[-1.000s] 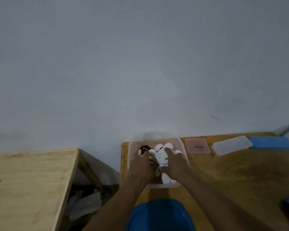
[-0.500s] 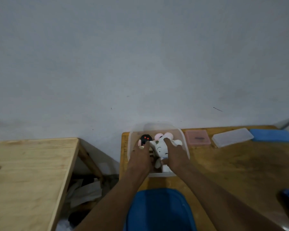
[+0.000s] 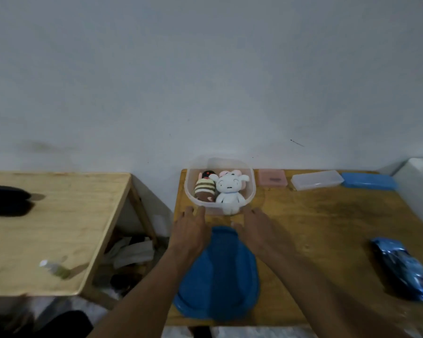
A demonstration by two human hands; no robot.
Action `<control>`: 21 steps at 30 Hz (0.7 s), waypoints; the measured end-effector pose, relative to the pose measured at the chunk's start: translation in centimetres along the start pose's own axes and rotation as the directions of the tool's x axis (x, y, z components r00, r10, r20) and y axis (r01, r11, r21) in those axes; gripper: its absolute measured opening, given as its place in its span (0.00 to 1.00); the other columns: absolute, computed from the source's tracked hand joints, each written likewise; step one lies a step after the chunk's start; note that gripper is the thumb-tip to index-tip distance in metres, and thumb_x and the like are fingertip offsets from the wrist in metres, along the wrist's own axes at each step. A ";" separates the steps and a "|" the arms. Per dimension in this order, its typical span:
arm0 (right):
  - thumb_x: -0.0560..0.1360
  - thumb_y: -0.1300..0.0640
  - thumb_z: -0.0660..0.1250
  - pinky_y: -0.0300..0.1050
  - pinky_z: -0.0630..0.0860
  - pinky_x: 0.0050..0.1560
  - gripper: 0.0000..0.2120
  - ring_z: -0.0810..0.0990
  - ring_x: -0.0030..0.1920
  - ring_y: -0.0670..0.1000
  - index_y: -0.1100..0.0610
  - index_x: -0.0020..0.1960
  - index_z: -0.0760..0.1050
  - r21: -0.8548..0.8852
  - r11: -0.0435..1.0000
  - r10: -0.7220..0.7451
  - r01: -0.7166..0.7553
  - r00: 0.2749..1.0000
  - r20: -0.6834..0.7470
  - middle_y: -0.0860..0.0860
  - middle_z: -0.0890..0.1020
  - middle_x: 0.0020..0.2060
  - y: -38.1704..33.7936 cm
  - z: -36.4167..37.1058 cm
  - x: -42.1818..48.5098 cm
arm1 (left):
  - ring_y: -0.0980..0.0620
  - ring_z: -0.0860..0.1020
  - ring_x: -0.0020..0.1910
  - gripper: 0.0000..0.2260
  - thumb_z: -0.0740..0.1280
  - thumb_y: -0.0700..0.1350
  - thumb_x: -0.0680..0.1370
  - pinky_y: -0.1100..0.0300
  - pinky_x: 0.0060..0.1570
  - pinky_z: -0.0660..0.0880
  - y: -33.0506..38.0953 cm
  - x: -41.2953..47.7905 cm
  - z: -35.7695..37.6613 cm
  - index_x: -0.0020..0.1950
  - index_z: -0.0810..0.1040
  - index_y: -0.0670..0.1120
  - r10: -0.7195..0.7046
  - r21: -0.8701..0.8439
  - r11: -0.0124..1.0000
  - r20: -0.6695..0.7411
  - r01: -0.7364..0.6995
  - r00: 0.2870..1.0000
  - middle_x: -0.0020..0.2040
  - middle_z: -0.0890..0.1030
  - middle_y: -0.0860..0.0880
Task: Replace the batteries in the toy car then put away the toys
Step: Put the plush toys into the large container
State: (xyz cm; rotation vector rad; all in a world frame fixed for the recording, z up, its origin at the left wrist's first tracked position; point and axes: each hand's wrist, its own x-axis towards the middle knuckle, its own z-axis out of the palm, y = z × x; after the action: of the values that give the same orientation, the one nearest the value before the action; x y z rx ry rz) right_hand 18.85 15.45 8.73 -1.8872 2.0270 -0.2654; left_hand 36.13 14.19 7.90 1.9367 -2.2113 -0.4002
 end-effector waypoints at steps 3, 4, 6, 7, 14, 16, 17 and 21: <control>0.79 0.45 0.59 0.44 0.69 0.50 0.22 0.75 0.58 0.56 0.54 0.68 0.66 -0.062 0.998 0.032 -0.029 0.998 0.050 0.55 0.73 0.62 0.6 1.4 -3.8 | 0.40 0.71 0.64 0.22 0.61 0.53 0.80 0.46 0.59 0.73 -0.6 -4.2 1.4 0.72 0.64 0.47 -0.079 0.006 0.997 0.090 0.079 0.993 0.67 0.69 0.42; 0.79 0.45 0.60 0.46 0.71 0.52 0.22 0.75 0.58 0.56 0.55 0.68 0.66 -0.066 0.997 0.053 -0.049 0.996 0.075 0.55 0.73 0.61 0.9 2.1 -4.8 | 0.41 0.70 0.64 0.23 0.60 0.53 0.80 0.46 0.60 0.73 -1.0 -5.4 2.0 0.73 0.64 0.47 -0.100 0.008 0.995 0.113 0.100 0.989 0.68 0.68 0.42; 0.78 0.45 0.61 0.49 0.73 0.55 0.21 0.75 0.57 0.57 0.55 0.67 0.67 -0.043 0.994 0.100 -0.096 0.987 0.122 0.56 0.73 0.61 1.6 3.3 -6.3 | 0.41 0.70 0.65 0.22 0.60 0.53 0.80 0.47 0.61 0.73 -1.5 -7.3 3.0 0.72 0.63 0.47 -0.134 0.013 0.991 0.144 0.134 0.980 0.69 0.67 0.42; 0.78 0.46 0.62 0.49 0.73 0.55 0.20 0.75 0.57 0.57 0.55 0.66 0.67 -0.032 0.993 0.117 -0.113 0.983 0.142 0.57 0.73 0.61 1.9 3.7 -7.0 | 0.41 0.70 0.65 0.21 0.60 0.52 0.81 0.47 0.62 0.73 -1.8 -8.0 3.4 0.72 0.64 0.47 -0.147 0.011 0.989 0.153 0.147 0.977 0.69 0.67 0.41; 0.78 0.52 0.65 0.45 0.74 0.52 0.18 0.76 0.57 0.54 0.57 0.65 0.70 0.021 0.976 0.214 -0.219 0.967 0.140 0.56 0.76 0.60 3.2 6.2 -8.6 | 0.39 0.68 0.67 0.23 0.62 0.47 0.81 0.48 0.64 0.69 -3.8 -10.2 5.6 0.74 0.60 0.45 -0.270 -0.003 0.959 0.279 0.282 0.922 0.70 0.66 0.38; 0.77 0.53 0.65 0.45 0.77 0.49 0.15 0.78 0.53 0.54 0.58 0.62 0.72 0.042 0.970 0.233 -0.241 0.962 0.142 0.55 0.78 0.56 3.5 6.7 -8.4 | 0.39 0.66 0.69 0.25 0.63 0.45 0.81 0.48 0.66 0.68 -4.2 -10.3 6.0 0.75 0.58 0.45 -0.293 -0.024 0.949 0.305 0.315 0.906 0.72 0.63 0.38; 0.77 0.54 0.65 0.46 0.78 0.47 0.13 0.79 0.50 0.53 0.58 0.60 0.74 0.042 0.967 0.242 -0.250 0.960 0.138 0.55 0.79 0.54 3.5 6.8 -8.2 | 0.39 0.65 0.70 0.26 0.63 0.44 0.81 0.48 0.66 0.68 -4.3 -10.2 6.2 0.76 0.57 0.45 -0.293 -0.025 0.949 0.306 0.315 0.906 0.72 0.63 0.38; 0.75 0.61 0.64 0.42 0.76 0.38 0.06 0.78 0.41 0.50 0.58 0.52 0.75 -0.011 0.963 0.268 -0.269 0.958 0.104 0.54 0.80 0.46 3.4 7.4 -7.8 | 0.37 0.67 0.66 0.31 0.65 0.38 0.76 0.47 0.63 0.71 -5.0 -9.6 6.2 0.75 0.55 0.47 -0.319 -0.086 0.929 0.307 0.360 0.897 0.68 0.67 0.37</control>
State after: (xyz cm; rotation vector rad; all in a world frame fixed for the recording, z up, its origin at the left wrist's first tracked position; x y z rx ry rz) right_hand 18.85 24.28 1.69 -1.5633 2.1765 -0.0959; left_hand 40.26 23.65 0.85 2.3123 -1.9204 -0.9200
